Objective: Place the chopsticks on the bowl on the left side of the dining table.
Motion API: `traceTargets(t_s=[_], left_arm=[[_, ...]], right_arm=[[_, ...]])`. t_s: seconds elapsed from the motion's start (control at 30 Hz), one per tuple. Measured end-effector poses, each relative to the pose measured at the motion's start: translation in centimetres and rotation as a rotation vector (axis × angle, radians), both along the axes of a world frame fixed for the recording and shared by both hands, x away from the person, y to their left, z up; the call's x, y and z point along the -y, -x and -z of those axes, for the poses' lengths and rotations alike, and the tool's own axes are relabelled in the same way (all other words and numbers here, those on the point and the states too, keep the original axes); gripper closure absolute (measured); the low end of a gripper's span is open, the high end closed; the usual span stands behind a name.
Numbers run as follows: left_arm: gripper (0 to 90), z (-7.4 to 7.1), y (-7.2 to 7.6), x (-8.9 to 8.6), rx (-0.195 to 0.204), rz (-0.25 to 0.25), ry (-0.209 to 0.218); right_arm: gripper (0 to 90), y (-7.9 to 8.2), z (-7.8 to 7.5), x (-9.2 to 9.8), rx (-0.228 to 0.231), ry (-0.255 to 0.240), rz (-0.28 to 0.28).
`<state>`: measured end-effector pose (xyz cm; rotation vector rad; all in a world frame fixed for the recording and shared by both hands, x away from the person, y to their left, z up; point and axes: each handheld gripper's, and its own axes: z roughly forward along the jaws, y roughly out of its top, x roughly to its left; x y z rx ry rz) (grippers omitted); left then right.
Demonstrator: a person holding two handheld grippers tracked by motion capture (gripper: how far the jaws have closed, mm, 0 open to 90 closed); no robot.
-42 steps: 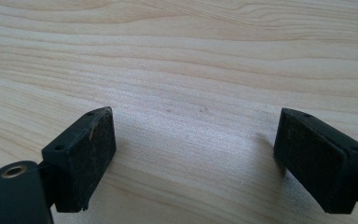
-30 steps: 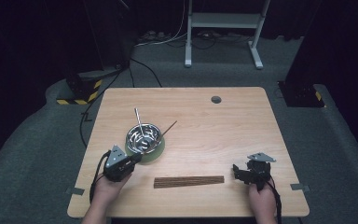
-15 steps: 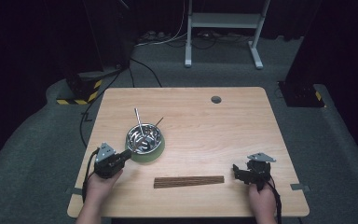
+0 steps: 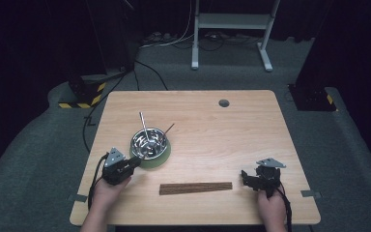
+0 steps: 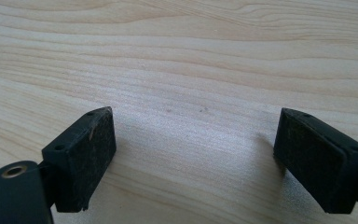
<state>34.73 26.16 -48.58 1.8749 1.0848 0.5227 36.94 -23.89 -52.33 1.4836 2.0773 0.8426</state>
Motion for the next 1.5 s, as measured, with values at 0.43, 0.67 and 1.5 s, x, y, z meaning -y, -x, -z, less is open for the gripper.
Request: traceTargets(t_s=[0.43, 0.67, 1.5], left_arm=[[46.0, -1.5, 1.7, 1.3, 0.069, 0.056, -0.005], [47.5, -1.4, 2.4, 5.4, 0.078, 0.129, -0.052], [51.8, 2.9, 1.7, 9.6, -0.097, 0.251, -0.15]], right_arm=[[12.5, 0.0, 0.0, 0.0, 0.0, -0.001, 0.0], [12.5, 0.0, 0.1, -0.1, 0.012, -0.003, -0.002], [12.4, 0.0, 0.1, -0.1, 0.016, 0.003, -0.017]])
